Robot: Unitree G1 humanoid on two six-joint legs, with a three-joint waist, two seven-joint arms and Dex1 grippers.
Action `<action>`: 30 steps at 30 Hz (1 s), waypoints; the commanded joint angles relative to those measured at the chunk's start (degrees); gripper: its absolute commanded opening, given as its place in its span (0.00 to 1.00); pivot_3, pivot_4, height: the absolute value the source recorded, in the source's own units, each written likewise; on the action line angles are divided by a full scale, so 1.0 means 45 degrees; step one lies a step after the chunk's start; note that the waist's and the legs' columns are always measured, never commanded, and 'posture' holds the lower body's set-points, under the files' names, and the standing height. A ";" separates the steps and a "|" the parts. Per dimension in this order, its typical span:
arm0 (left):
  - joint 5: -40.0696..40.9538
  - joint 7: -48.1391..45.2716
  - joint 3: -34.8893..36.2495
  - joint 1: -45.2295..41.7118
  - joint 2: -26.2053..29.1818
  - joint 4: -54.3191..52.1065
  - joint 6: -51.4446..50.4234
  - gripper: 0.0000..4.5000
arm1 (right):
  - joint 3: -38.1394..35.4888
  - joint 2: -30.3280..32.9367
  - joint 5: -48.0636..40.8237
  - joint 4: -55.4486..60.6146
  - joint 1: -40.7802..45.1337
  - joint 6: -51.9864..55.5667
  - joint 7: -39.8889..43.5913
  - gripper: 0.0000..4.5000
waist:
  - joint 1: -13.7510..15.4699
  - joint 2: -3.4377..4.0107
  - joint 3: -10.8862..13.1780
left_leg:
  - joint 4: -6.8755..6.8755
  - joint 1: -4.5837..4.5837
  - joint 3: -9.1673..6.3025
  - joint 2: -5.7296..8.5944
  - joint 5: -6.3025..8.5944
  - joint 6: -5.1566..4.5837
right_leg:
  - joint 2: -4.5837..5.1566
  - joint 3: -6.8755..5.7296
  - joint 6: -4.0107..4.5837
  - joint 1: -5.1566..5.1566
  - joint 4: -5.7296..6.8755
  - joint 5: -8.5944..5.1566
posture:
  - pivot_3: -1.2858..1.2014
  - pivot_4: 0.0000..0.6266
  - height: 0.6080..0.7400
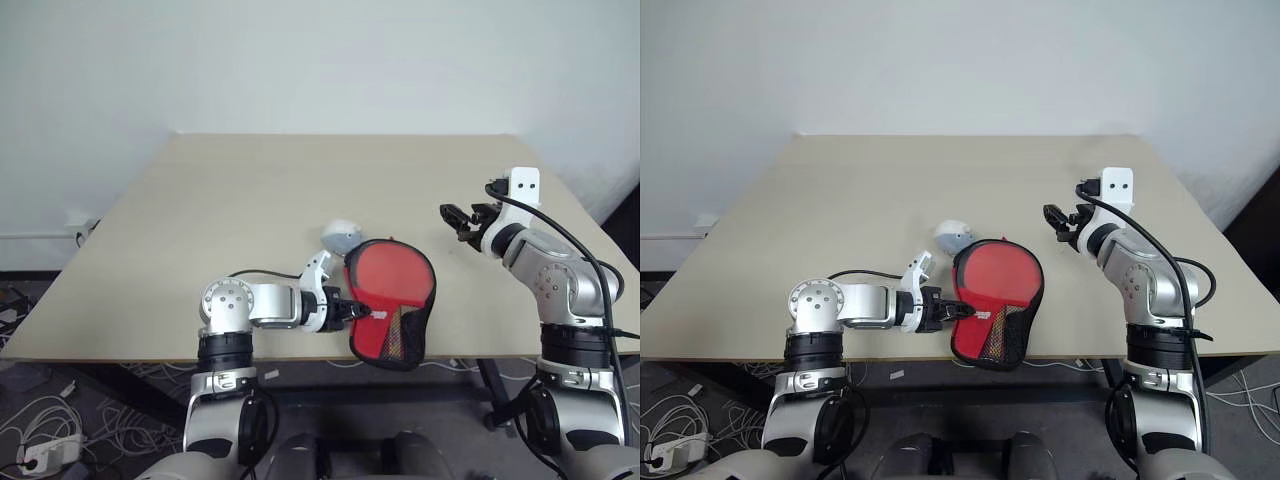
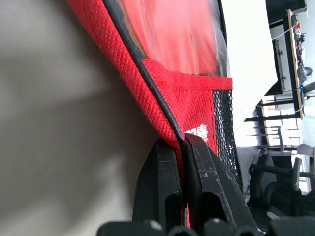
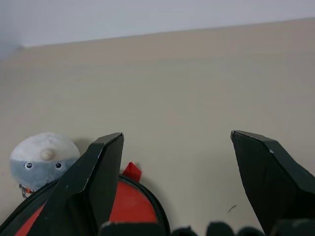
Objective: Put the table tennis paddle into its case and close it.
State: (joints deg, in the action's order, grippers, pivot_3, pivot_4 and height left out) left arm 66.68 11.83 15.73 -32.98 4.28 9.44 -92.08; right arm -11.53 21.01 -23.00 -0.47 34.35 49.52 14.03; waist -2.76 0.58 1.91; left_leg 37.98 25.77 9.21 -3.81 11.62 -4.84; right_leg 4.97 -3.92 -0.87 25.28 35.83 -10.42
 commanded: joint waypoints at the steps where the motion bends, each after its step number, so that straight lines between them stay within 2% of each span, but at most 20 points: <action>1: 0.2428 0.1191 -0.0157 0.0071 0.0035 -0.0112 -0.0092 0.01 | 0.0010 0.0000 -0.0098 0.0541 0.0158 -0.0021 0.0107 0.84 | 0.0007 0.0000 0.0000 | 0.0001 0.0000 0.0000 0.0000 0.0000 0.0000 | 0.0000 0.0000 0.0000 -0.0002 0.0000 0.0000 | 0.52 0.00 0.88; 9: 0.5535 0.3125 -0.1340 0.0610 0.0234 0.0429 -0.0092 0.01 | 0.0241 0.0037 -0.0040 0.0446 0.0261 0.0040 0.0138 0.84 | 0.0010 -0.0001 -0.0001 | 0.0006 0.0000 -0.0002 0.0007 -0.0001 0.0000 | 0.0000 -0.0003 -0.0001 -0.0011 -0.0003 0.0000 | 0.52 0.00 0.88; 12: 0.6575 0.3925 -0.1971 0.0882 0.0740 0.0500 0.0316 0.16 | 0.0293 0.0076 -0.0039 0.0515 0.0255 0.0076 0.0179 0.84 | 0.0010 -0.0001 -0.0001 | 0.0006 -0.0002 -0.0003 0.0005 -0.0002 0.0004 | -0.0003 -0.0002 0.0000 -0.0010 -0.0002 0.0000 | 0.52 0.00 0.88; 17: 0.9442 0.5618 -0.3587 0.1242 0.2089 0.0325 0.2159 0.52 | 0.0368 0.0113 -0.0087 0.0518 0.0260 0.0329 0.0329 0.84 | 0.0020 -0.0003 -0.0002 | 0.0006 -0.0002 -0.0005 0.0006 -0.0002 0.0004 | 0.0001 -0.0001 0.0002 -0.0011 -0.0003 0.0001 | 0.52 0.00 0.88; 21: 1.0294 0.5779 -0.4506 0.1126 0.3244 -0.0212 0.2930 0.52 | 0.0684 0.0180 -0.0108 0.0752 0.0144 0.0540 0.0680 0.84 | 0.0018 -0.0002 -0.0003 | 0.0004 -0.0002 -0.0004 0.0006 -0.0002 0.0005 | 0.0002 0.0001 0.0005 -0.0012 -0.0007 0.0002 | 0.52 0.00 0.88; 28: 1.0294 0.2736 -0.4209 0.0312 0.5683 -0.1924 0.3045 0.52 | 0.1078 0.0194 -0.0748 0.1476 -0.0148 0.1186 0.1842 0.84 | 0.0017 -0.0002 -0.0003 | -0.0007 -0.0001 0.0007 0.0007 -0.0006 0.0016 | 0.0001 -0.0006 0.0005 -0.0005 -0.0009 0.0001 | 0.52 0.00 0.88; 30: 0.9660 0.1643 -0.4079 0.0012 0.6324 -0.2091 0.2956 0.52 | 0.1170 0.0163 -0.0890 0.1643 -0.0179 0.1269 0.2049 0.84 | 0.0016 -0.0002 -0.0003 | -0.0010 -0.0001 0.0012 0.0007 -0.0006 0.0017 | 0.0002 -0.0006 0.0005 -0.0003 -0.0012 0.0001 | 0.52 0.00 0.88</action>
State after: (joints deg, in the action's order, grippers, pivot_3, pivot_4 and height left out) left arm 110.96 23.17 -3.86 -31.05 31.57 1.90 -78.80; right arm -5.79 21.35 -25.74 4.01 32.96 55.41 22.22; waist -2.68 0.57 1.90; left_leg 37.92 25.76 9.27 -3.78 11.59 -4.76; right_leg 4.98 -3.95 -0.85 25.27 35.78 -10.41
